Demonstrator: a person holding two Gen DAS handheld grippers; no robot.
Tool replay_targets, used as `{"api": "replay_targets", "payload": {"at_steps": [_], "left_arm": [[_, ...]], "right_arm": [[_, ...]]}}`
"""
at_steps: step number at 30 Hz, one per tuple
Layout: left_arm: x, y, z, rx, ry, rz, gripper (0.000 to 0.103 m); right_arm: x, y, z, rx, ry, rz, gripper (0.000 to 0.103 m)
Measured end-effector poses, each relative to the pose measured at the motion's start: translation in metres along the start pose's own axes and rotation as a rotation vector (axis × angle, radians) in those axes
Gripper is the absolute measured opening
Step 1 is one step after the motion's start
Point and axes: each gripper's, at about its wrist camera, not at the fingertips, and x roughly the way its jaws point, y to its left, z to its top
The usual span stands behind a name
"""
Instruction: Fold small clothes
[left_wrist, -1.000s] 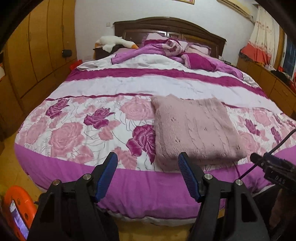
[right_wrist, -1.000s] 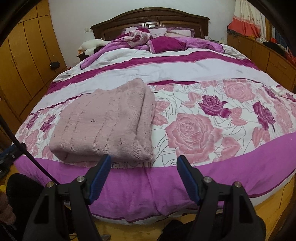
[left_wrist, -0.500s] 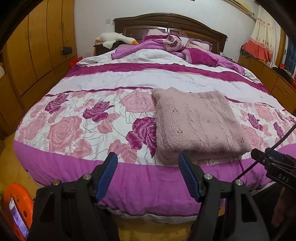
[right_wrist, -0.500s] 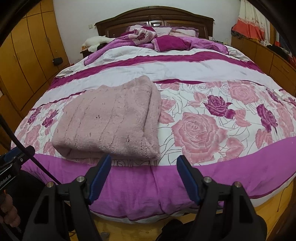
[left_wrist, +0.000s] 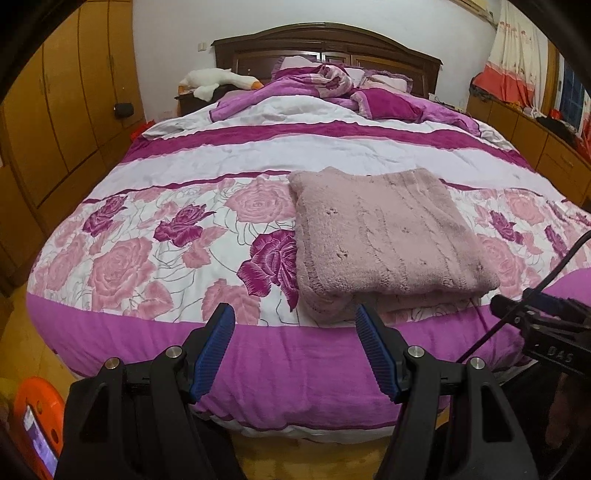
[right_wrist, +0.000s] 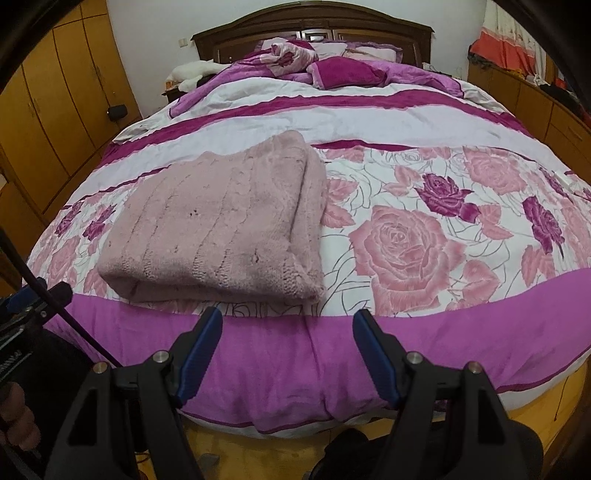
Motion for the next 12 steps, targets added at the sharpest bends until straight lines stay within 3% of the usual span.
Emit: {"api": "replay_targets", "payload": {"at_steps": [12], "left_arm": [[0.0096,0.0045,-0.0031,-0.008,0.021,-0.004,0.047]], "right_arm": [[0.0014,-0.0010,-0.0009,0.032,0.006,0.034,0.076]]}}
